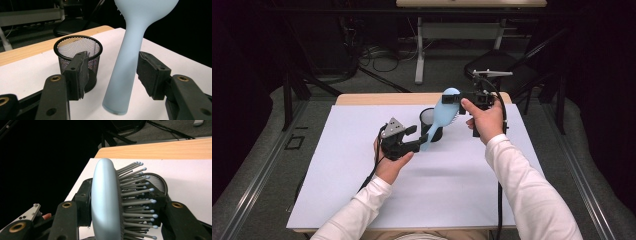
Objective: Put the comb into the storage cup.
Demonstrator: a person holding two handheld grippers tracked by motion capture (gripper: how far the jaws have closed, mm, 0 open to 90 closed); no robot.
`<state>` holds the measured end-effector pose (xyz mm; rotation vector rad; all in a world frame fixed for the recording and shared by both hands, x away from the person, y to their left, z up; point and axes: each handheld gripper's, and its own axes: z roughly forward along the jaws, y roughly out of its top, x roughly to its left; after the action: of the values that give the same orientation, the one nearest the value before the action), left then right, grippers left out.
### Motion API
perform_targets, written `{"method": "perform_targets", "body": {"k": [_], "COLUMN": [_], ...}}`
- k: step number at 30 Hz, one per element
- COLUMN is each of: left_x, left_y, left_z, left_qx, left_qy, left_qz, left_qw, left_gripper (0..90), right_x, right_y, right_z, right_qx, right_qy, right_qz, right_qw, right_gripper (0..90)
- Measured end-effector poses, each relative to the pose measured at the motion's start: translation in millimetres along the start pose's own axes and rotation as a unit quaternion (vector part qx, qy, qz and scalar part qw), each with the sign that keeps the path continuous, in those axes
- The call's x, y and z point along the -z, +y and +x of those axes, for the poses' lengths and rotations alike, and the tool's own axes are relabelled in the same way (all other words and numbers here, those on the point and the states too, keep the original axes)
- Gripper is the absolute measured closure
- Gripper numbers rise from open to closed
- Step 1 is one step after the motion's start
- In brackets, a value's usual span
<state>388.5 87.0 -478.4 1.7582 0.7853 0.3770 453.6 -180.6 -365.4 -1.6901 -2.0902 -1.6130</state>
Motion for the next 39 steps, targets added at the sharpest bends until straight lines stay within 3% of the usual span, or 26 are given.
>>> {"method": "perform_targets", "body": {"k": [8,13,21,24,27,32,35,39], "left_x": [-0.7,-0.2,-0.5,-0.1,0.7,1.2,0.4,-1.2], "left_y": [-0.2,-0.2,-0.3,-0.2,0.3,0.4,-0.5,-1.6], "left_z": [-0.6,-0.3,4.6,6.1,7.5,9.3,11.2,12.2], "left_qx": [0.004,0.005,0.024,0.024,0.008,0.009,0.029,0.031], "left_qy": [-0.003,0.007,0.003,0.013,0.025,0.031,0.029,0.039], "left_qz": [-0.001,-0.001,0.002,0.003,0.002,0.012,0.017,0.024], "left_qw": [1.0000,1.0000,0.9997,0.9996,0.9996,0.9994,0.9990,0.9985], "left_gripper": [42.9,41.5,38.8,38.8,38.2,37.7,31.1,23.1], "right_x": [8.2,13.2,19.8,22.0,24.4,28.0,29.8,31.7], "right_y": [11.1,17.2,25.3,28.3,31.2,35.9,38.7,42.7], "right_z": [0.2,-0.1,0.9,2.6,4.4,8.8,11.6,14.9], "right_qx": [0.006,0.008,0.014,0.015,0.018,0.024,0.029,0.033], "right_qy": [-0.016,-0.025,-0.037,-0.041,-0.044,-0.048,-0.052,-0.057], "right_qz": [-0.008,-0.013,-0.022,-0.025,-0.028,-0.032,-0.035,-0.039], "right_qw": [0.9998,0.9996,0.9990,0.9987,0.9985,0.9981,0.9976,0.9971], "right_gripper": [50.2,50.2,50.2,50.2,50.2,50.2,50.1,50.1]}}
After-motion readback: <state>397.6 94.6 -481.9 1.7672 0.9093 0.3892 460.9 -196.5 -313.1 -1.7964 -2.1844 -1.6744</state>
